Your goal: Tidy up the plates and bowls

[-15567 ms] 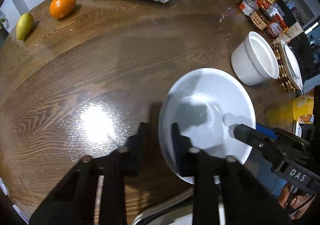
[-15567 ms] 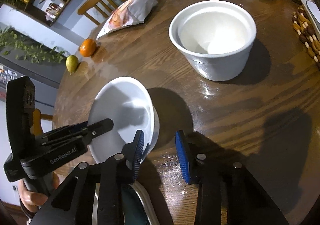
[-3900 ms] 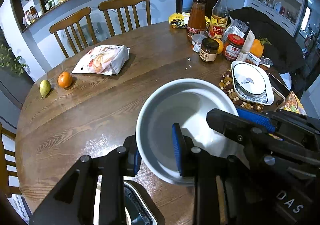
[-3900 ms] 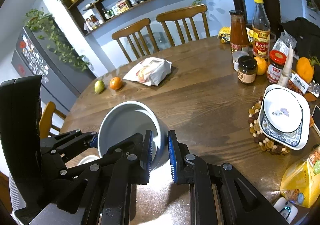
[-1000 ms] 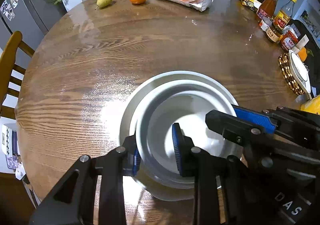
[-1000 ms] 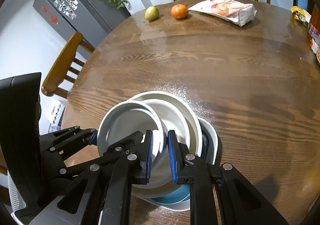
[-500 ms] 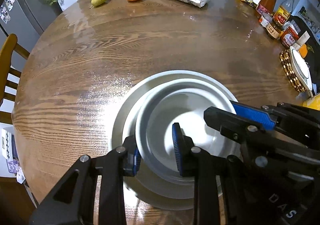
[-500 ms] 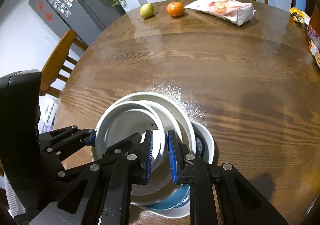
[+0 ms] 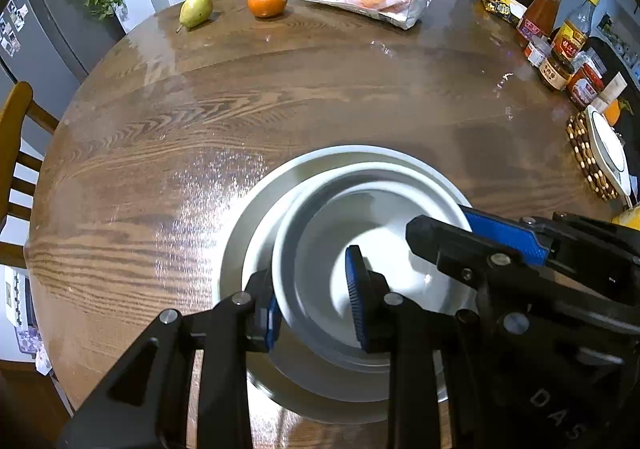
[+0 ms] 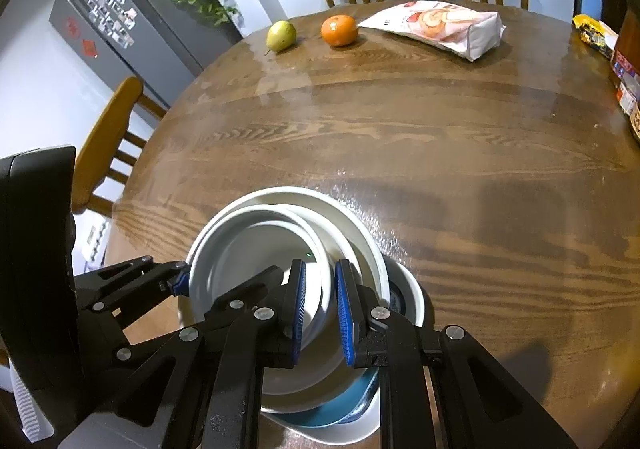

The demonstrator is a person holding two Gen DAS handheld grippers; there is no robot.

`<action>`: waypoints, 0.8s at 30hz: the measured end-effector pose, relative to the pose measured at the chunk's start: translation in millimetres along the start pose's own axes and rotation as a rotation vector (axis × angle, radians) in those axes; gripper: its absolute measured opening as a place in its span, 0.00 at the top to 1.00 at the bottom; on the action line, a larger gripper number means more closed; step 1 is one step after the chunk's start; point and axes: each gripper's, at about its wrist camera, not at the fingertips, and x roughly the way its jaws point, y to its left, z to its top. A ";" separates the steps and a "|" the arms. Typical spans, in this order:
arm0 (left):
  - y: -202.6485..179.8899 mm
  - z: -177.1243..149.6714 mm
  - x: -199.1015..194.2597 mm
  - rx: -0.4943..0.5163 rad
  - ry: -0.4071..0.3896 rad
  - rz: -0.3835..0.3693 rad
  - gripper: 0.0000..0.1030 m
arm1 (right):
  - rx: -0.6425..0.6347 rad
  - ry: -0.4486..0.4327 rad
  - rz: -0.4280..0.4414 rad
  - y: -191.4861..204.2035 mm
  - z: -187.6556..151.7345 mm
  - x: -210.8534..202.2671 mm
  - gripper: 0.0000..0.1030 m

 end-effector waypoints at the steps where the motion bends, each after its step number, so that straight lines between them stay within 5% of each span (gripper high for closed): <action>1: 0.2 2.1 0.9 0.002 -0.001 0.000 0.74 | 0.001 -0.001 -0.001 -0.4 1.6 0.8 0.82; 24: 3.6 34.1 13.8 0.045 -0.001 -0.010 0.74 | 0.026 -0.017 -0.018 -10.8 31.7 12.8 0.82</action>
